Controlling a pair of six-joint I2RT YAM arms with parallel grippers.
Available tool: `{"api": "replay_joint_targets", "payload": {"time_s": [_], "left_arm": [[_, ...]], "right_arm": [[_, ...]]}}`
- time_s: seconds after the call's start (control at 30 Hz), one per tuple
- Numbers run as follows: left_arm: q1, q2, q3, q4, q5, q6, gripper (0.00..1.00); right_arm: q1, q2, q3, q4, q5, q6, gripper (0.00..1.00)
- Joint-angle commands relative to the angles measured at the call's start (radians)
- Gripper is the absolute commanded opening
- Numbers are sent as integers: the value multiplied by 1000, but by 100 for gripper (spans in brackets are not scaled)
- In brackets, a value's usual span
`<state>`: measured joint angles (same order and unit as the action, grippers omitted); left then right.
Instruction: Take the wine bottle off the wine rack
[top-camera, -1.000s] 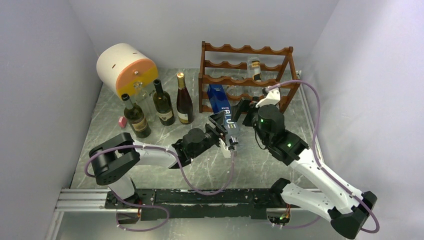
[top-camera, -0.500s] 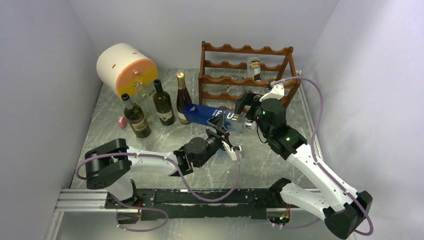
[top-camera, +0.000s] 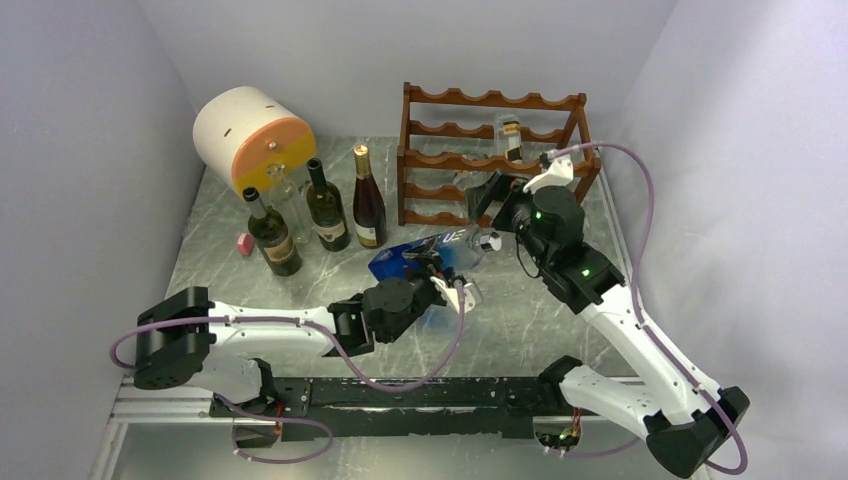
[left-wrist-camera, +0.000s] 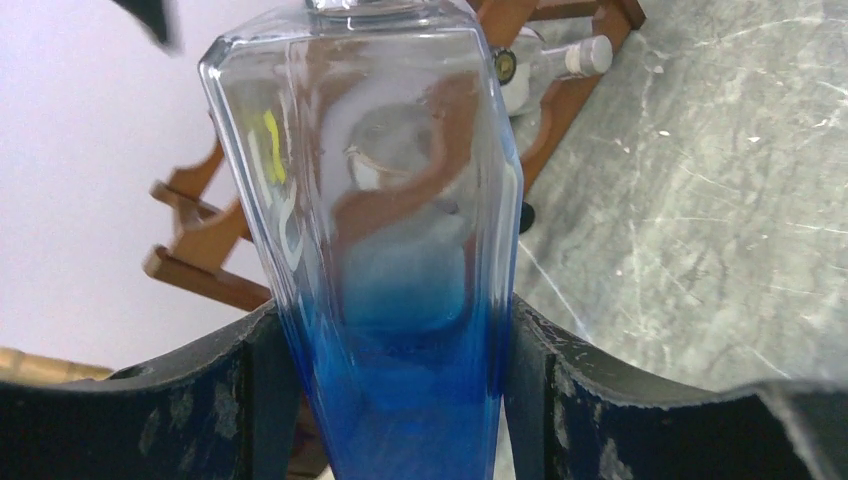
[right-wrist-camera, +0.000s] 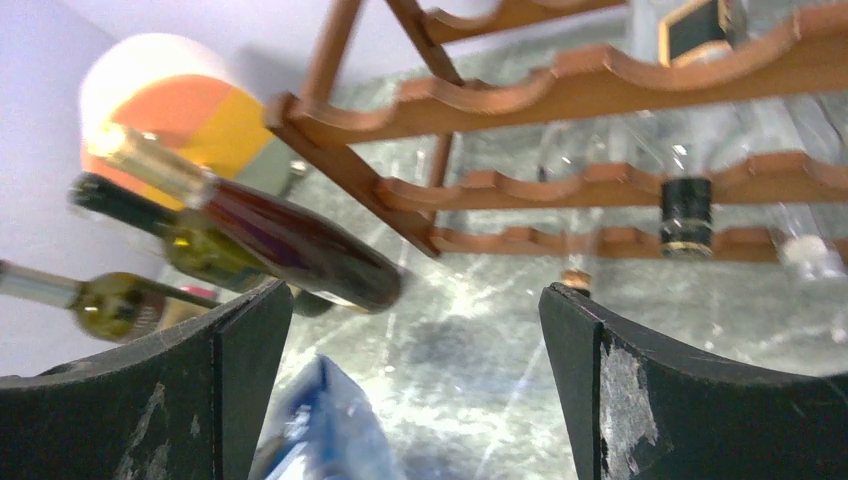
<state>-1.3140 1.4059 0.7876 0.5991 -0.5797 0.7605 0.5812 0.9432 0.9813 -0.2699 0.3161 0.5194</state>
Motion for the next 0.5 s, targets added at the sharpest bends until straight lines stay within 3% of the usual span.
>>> {"api": "replay_joint_targets", "payload": {"time_s": [0.0, 0.23, 0.47], "left_arm": [[6, -76, 8, 31, -72, -177, 7], [99, -198, -66, -114, 0, -503, 7], [258, -408, -181, -164, 84, -710, 7]], "right_arm": [[-6, 3, 120, -18, -97, -17, 100], [-7, 81, 234, -68, -233, -116, 100], [-6, 129, 219, -34, -327, -153, 100]]}}
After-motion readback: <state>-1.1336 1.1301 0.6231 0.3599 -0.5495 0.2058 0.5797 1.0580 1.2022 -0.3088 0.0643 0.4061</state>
